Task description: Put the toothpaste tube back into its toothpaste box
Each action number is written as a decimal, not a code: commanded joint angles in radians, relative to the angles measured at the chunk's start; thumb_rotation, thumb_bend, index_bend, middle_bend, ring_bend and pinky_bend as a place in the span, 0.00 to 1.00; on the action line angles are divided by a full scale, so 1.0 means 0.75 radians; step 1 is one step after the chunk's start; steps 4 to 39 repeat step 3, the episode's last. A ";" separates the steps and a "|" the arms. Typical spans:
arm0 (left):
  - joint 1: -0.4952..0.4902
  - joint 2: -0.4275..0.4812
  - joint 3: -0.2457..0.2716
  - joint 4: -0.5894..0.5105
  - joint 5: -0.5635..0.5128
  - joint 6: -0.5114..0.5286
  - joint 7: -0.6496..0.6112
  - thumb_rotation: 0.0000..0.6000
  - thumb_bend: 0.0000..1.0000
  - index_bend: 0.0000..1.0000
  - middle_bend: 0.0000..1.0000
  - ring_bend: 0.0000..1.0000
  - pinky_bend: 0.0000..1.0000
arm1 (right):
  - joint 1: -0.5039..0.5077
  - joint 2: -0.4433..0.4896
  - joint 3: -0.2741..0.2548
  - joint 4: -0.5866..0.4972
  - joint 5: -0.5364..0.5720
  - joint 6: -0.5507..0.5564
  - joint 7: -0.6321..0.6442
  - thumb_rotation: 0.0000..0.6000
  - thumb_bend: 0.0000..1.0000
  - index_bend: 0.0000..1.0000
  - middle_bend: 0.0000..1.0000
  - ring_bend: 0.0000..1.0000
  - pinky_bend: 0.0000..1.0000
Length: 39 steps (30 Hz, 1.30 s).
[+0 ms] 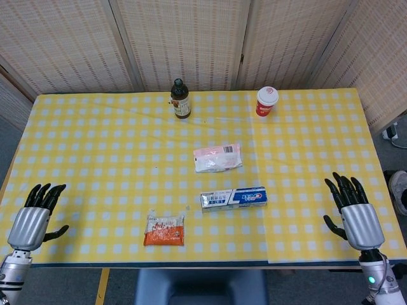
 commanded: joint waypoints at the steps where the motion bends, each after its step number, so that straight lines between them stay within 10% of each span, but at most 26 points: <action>1: 0.013 0.009 0.005 -0.013 0.047 0.033 -0.015 1.00 0.20 0.08 0.15 0.07 0.00 | 0.009 0.016 0.019 -0.008 0.038 -0.064 -0.001 1.00 0.32 0.00 0.00 0.00 0.00; 39: 0.015 0.014 0.004 -0.011 0.064 0.041 -0.022 1.00 0.20 0.08 0.15 0.07 0.00 | 0.015 0.025 0.019 -0.019 0.046 -0.101 0.002 1.00 0.32 0.00 0.00 0.00 0.00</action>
